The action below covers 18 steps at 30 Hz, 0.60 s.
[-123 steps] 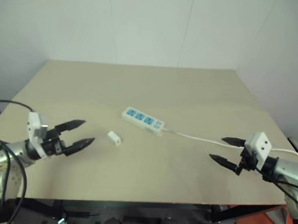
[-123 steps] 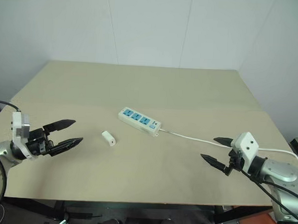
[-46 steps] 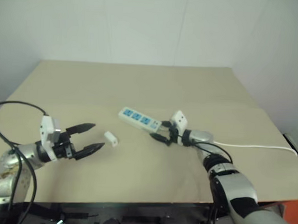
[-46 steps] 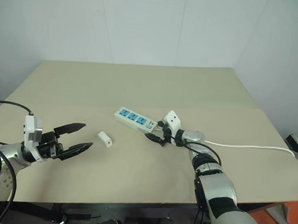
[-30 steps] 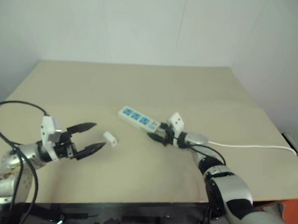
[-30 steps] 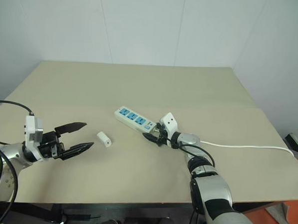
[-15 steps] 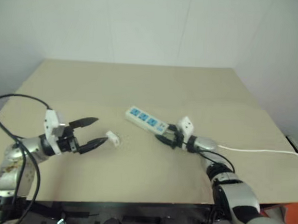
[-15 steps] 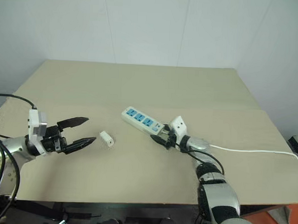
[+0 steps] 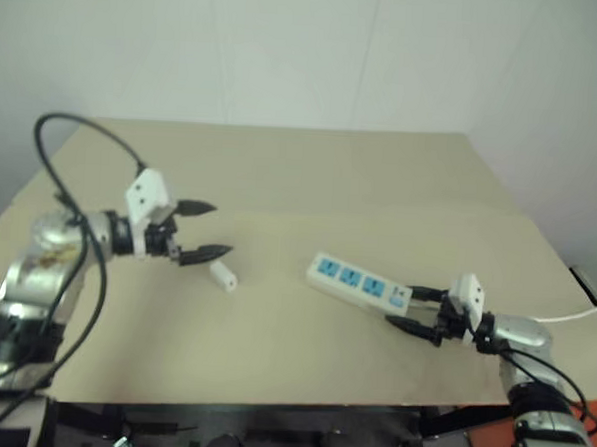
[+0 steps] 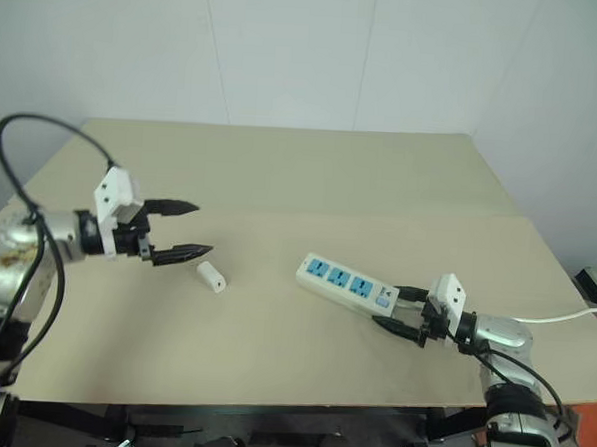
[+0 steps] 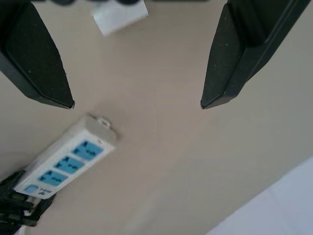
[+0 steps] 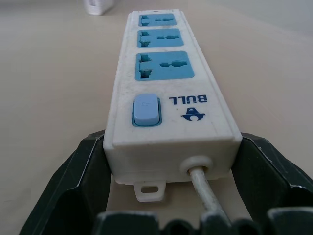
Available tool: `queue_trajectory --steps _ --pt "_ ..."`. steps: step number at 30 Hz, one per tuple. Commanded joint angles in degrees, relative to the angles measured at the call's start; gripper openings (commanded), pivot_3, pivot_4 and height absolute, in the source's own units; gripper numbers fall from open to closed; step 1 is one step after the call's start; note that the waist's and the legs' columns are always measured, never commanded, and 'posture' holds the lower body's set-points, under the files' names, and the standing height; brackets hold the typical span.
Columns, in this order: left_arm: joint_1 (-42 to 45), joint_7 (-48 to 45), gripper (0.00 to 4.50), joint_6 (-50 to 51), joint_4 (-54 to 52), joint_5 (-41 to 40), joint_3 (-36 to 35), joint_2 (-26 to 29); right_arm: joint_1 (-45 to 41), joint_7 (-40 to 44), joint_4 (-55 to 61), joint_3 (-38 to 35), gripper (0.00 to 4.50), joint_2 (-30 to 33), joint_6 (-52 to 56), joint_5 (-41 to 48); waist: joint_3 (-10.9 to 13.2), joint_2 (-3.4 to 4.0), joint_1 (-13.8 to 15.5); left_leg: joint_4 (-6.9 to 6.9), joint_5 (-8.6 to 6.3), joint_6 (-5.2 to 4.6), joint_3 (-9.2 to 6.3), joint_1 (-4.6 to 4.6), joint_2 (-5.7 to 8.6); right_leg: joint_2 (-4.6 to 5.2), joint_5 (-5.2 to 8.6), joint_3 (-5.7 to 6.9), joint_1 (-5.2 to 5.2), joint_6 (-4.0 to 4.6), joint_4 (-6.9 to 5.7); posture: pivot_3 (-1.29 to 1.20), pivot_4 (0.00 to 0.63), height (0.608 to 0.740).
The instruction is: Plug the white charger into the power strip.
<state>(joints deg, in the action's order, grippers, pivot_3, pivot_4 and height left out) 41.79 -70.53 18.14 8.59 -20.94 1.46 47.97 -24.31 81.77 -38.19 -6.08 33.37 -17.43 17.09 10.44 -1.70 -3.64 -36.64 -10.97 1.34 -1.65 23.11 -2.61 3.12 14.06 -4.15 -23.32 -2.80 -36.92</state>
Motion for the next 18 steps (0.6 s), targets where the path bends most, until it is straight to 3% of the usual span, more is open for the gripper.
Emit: queue_trajectory --steps 1,3,7,13,15,18 --pt "11.47 -14.81 4.50 -9.41 9.46 4.14 5.62 0.87 0.90 4.81 6.90 1.95 3.43 1.16 2.44 2.27 0.03 0.02 -0.28 0.00 0.00 0.00 0.01 0.00 0.00 0.00 0.00 -0.01 0.00 0.00 0.01 0.00 0.150 0.740" --pt "20.18 -20.98 4.50 -15.21 16.37 4.38 13.46 2.03 1.32 7.27 8.95 3.56 3.43 1.95 4.62 2.38 0.08 0.01 -0.28 0.00 0.00 0.00 0.02 0.03 0.03 0.01 0.00 -0.02 -0.02 0.00 0.02 0.00 0.150 0.740" --pt "33.14 -21.97 4.50 -25.17 24.75 -0.92 31.17 4.32 1.05 8.10 10.14 5.06 3.43 1.83 6.19 2.30 0.25 -0.01 -0.22 -0.03 -0.01 -0.01 0.02 0.08 0.03 0.02 0.02 -0.05 -0.06 -0.03 0.04 0.00 0.150 0.740" --pt "48.31 -21.97 4.50 -37.98 26.25 -11.32 63.63 7.31 -0.16 7.50 9.14 7.22 3.43 0.81 5.85 1.31 0.51 0.01 -0.15 -0.08 -0.01 -0.01 0.01 0.19 0.06 0.04 0.08 -0.12 -0.19 -0.13 -0.10 0.00 0.150 0.740" --pt "52.12 -21.97 4.50 -41.78 27.40 -9.89 72.78 6.01 -0.40 7.29 9.00 8.33 3.43 0.38 5.62 0.63 0.55 0.03 -0.16 -0.10 -0.01 -0.01 0.02 0.22 0.06 0.04 0.09 -0.13 -0.23 -0.14 -0.11 0.00 0.150 0.740" --pt "54.71 -21.97 4.50 -47.90 29.85 -7.88 80.77 4.05 -0.57 6.52 8.53 9.41 3.43 -0.19 5.08 -0.37 0.57 0.04 -0.03 -0.12 -0.01 -0.01 0.03 0.27 0.07 0.03 0.10 -0.17 -0.30 -0.15 -0.15 0.00 0.150 0.740"
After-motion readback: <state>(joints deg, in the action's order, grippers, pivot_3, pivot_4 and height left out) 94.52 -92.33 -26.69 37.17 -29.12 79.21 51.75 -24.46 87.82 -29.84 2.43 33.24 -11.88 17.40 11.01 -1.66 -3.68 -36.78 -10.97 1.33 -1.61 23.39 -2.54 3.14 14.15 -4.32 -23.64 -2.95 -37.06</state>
